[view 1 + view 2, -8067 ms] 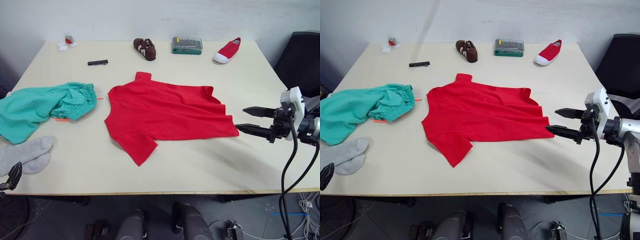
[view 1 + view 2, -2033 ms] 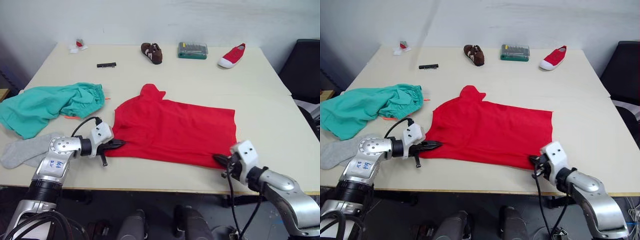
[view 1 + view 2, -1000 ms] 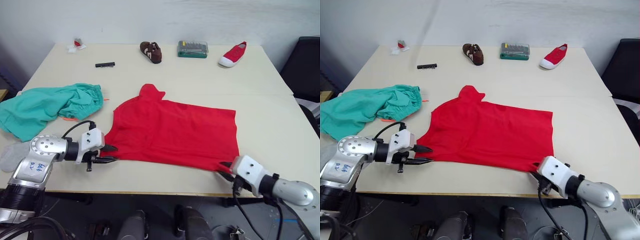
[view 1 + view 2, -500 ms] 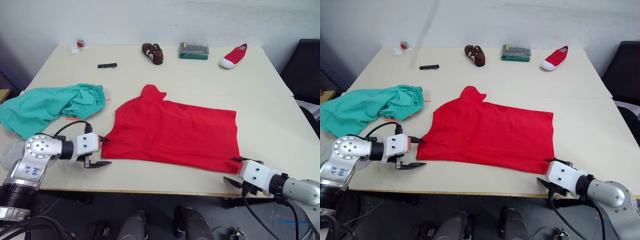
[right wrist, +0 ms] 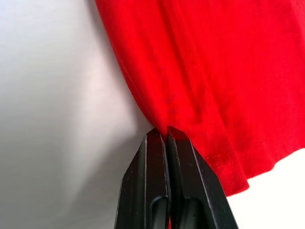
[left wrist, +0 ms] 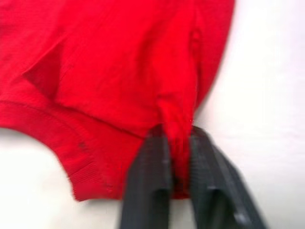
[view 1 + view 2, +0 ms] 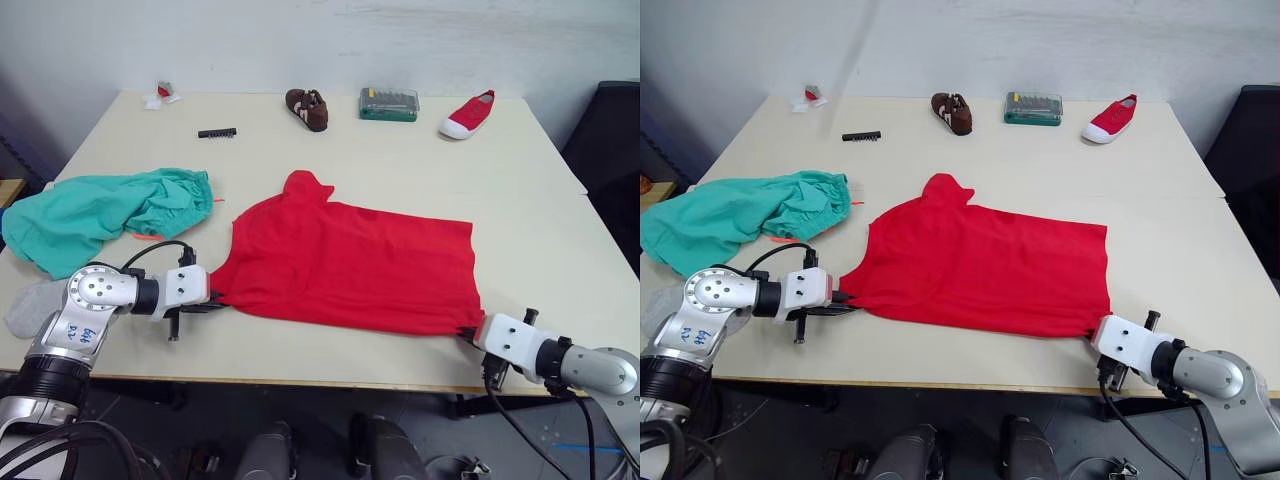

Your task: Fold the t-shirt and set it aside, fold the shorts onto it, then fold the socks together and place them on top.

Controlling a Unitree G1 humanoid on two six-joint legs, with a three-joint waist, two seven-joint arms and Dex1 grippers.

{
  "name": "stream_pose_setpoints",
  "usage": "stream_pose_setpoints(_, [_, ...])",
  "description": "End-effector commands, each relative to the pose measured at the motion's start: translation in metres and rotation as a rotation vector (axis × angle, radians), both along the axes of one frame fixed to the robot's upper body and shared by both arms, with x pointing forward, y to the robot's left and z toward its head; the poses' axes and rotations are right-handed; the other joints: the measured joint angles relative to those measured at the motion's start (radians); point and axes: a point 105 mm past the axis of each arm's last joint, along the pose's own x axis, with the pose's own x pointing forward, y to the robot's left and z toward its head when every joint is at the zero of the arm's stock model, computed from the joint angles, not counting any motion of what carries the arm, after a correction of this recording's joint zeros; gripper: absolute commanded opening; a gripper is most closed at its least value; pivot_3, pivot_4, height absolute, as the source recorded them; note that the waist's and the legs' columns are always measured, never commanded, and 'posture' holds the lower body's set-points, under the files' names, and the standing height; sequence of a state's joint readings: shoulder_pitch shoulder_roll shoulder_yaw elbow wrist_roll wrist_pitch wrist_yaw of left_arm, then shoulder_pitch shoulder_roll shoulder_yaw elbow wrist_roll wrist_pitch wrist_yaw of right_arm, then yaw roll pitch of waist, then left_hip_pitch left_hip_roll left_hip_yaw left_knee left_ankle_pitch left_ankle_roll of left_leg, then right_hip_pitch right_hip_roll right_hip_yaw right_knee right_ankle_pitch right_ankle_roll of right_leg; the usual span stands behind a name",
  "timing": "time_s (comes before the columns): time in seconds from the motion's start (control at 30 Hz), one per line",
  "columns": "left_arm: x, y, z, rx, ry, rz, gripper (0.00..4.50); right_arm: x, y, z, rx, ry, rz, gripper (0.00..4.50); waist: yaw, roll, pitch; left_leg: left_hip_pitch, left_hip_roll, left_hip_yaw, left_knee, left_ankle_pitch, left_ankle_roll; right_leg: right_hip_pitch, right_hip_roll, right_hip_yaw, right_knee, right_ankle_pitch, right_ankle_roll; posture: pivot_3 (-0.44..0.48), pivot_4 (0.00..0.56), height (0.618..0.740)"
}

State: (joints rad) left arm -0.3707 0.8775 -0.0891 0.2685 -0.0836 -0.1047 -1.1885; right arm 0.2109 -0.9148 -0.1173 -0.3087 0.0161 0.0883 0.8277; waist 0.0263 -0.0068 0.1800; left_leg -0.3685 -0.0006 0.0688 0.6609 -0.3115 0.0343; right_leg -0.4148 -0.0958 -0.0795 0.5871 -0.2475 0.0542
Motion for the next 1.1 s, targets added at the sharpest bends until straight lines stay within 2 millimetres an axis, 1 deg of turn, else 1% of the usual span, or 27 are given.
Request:
stream_pose_setpoints(0.03, [-0.033,-0.004,-0.015,0.007,0.190,-0.082,0.01,-0.005,-0.001,-0.002,-0.058,0.020,0.075,0.00,-0.002,0.000,0.000,0.000,0.000,0.000,0.000,0.000,0.001,0.000,0.000,0.000,0.000,0.000,0.000,0.000,0.150,0.740])
stream_pose_setpoints(0.13, [-0.058,-0.003,-0.016,0.013,0.278,-0.122,0.01,-0.010,-0.005,-0.001,-0.101,0.027,0.152,0.00,-0.008,0.001,-0.001,0.001,0.000,0.000,0.000,-0.003,0.004,-0.002,0.000,0.000,0.002,-0.001,0.002,0.000,0.150,0.740])
stream_pose_setpoints(0.2, [-0.069,0.002,-0.019,0.033,0.306,-0.113,0.01,-0.018,-0.006,0.002,-0.089,0.055,0.196,0.00,-0.008,0.002,-0.001,0.000,0.001,0.000,0.000,-0.007,0.004,-0.003,0.000,0.000,0.004,-0.002,0.006,0.000,0.150,0.740])
stream_pose_setpoints(0.23, [-0.073,0.004,-0.019,0.041,0.312,-0.109,0.01,-0.020,-0.007,0.003,-0.087,0.063,0.209,0.00,-0.008,0.002,-0.001,0.000,0.001,0.000,0.000,-0.009,0.003,-0.004,0.000,-0.001,0.005,-0.003,0.008,0.000,0.150,0.740])
stream_pose_setpoints(0.3, [-0.078,0.005,-0.020,0.036,0.326,-0.096,0.01,-0.025,-0.007,0.003,-0.078,0.080,0.238,0.00,-0.005,0.002,-0.001,0.000,0.002,0.000,0.000,-0.012,0.002,-0.004,0.001,-0.002,0.006,-0.006,0.007,0.000,0.150,0.740])
stream_pose_setpoints(0.47, [-0.083,0.011,-0.026,0.045,0.322,-0.067,0.01,-0.033,-0.007,0.000,-0.072,0.119,0.259,0.00,-0.005,0.002,-0.001,0.000,0.003,-0.001,-0.001,-0.015,0.002,-0.004,0.002,-0.003,0.006,-0.009,0.007,0.000,0.150,0.740])
stream_pose_setpoints(0.6, [-0.085,0.021,-0.039,0.060,0.319,-0.037,0.01,-0.039,-0.002,-0.003,-0.050,0.136,0.270,0.00,-0.005,0.003,-0.002,0.001,0.004,-0.001,-0.001,-0.015,0.002,-0.003,0.002,-0.003,0.006,-0.009,0.006,0.000,0.150,0.740])
stream_pose_setpoints(0.7, [-0.085,0.033,-0.050,0.068,0.324,-0.014,0.01,-0.047,0.003,-0.003,-0.034,0.175,0.288,0.00,-0.004,0.009,-0.005,0.002,0.004,-0.001,-0.001,-0.015,0.001,-0.003,0.002,-0.003,0.006,-0.009,0.006,0.000,0.150,0.740])
stream_pose_setpoints(0.8, [-0.085,0.043,-0.056,0.071,0.326,-0.003,0.01,-0.055,0.002,-0.002,-0.035,0.201,0.286,0.00,-0.004,0.014,-0.008,0.007,0.005,-0.001,-0.002,-0.014,0.000,0.000,0.002,-0.003,0.007,-0.010,0.005,0.000,0.150,0.740])
stream_pose_setpoints(0.87, [-0.084,0.048,-0.059,0.071,0.319,0.004,0.01,-0.057,0.001,-0.001,-0.029,0.209,0.277,0.00,-0.005,0.015,-0.008,0.015,0.005,0.000,-0.008,-0.016,-0.005,0.006,0.003,-0.003,0.007,-0.013,0.000,0.000,0.150,0.740])
stream_pose_setpoints(0.9, [-0.085,0.050,-0.061,0.068,0.320,0.007,0.01,-0.057,0.001,-0.001,-0.027,0.209,0.270,0.00,-0.005,0.015,-0.009,0.017,0.005,0.000,-0.010,-0.015,-0.006,0.007,0.003,-0.003,0.006,-0.015,0.000,0.000,0.150,0.740])
stream_pose_setpoints(1.0, [-0.088,0.053,-0.064,0.052,0.336,0.004,0.01,-0.058,-0.001,-0.003,-0.038,0.211,0.264,0.00,-0.006,0.017,-0.010,0.017,0.007,0.001,-0.012,-0.011,-0.012,0.007,0.006,-0.002,0.007,-0.016,0.002,0.000,0.150,0.740])
stream_pose_setpoints(1.1, [-0.091,0.052,-0.064,0.010,0.369,0.009,0.01,-0.055,-0.004,-0.003,-0.046,0.191,0.240,0.00,-0.005,0.019,-0.011,0.017,0.014,0.003,-0.012,-0.009,-0.017,0.008,0.015,0.000,0.007,-0.017,0.003,0.000,0.150,0.740])
